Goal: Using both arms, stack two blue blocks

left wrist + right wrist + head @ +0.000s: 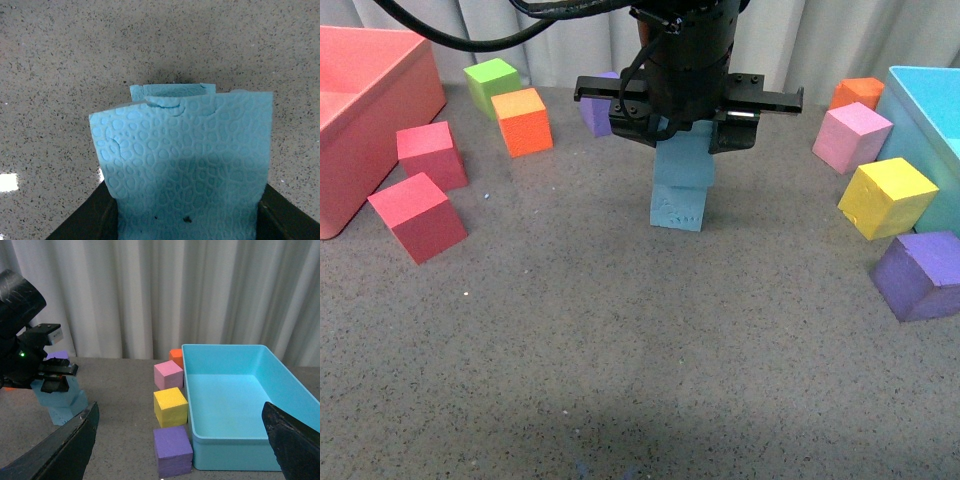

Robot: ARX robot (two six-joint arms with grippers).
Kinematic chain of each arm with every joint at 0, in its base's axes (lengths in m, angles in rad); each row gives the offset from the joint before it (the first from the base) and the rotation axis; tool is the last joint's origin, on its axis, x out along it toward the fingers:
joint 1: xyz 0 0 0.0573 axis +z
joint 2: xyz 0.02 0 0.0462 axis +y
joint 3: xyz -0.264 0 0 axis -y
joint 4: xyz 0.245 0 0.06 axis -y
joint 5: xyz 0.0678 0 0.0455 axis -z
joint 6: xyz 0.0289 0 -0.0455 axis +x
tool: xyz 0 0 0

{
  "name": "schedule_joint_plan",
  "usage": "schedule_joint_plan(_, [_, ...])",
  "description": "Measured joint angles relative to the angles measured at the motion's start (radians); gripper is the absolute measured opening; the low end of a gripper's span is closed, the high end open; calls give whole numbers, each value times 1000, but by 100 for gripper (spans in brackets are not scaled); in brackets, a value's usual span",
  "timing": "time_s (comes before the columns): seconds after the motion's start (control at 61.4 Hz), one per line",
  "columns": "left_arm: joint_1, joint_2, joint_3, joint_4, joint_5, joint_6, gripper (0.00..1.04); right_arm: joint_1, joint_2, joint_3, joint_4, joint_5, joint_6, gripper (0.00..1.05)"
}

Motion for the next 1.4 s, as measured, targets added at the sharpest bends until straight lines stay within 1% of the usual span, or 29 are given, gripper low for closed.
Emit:
schedule_joint_plan(0.293, [-3,51,66,-16,-3,8,46,0,0,0,0,0,0,95])
schedule_joint_plan(0.537, [-5,65,85,-31,-8,24,45,0,0,0,0,0,0,95])
schedule_joint_plan(0.635, [-5,66,86,-32,4,22,63,0,0,0,0,0,0,95])
schedule_joint_plan(0.7, [-5,66,89,-29,6,22,77,0,0,0,0,0,0,95])
schedule_joint_plan(0.846, [-5,65,91,-23,8,25,99,0,0,0,0,0,0,95])
schedule_joint_plan(0.879, [-5,63,91,-22,9,25,100,0,0,0,0,0,0,95])
schedule_joint_plan(0.928, [-5,56,87,-19,16,25,97,0,0,0,0,0,0,95])
schedule_joint_plan(1.074, [2,16,63,0,27,18,98,0,0,0,0,0,0,95])
schedule_joint_plan(1.188, [8,-52,0,83,40,19,98,0,0,0,0,0,0,95])
schedule_joint_plan(1.4, [40,-167,-103,142,24,-11,98,0,0,0,0,0,0,95])
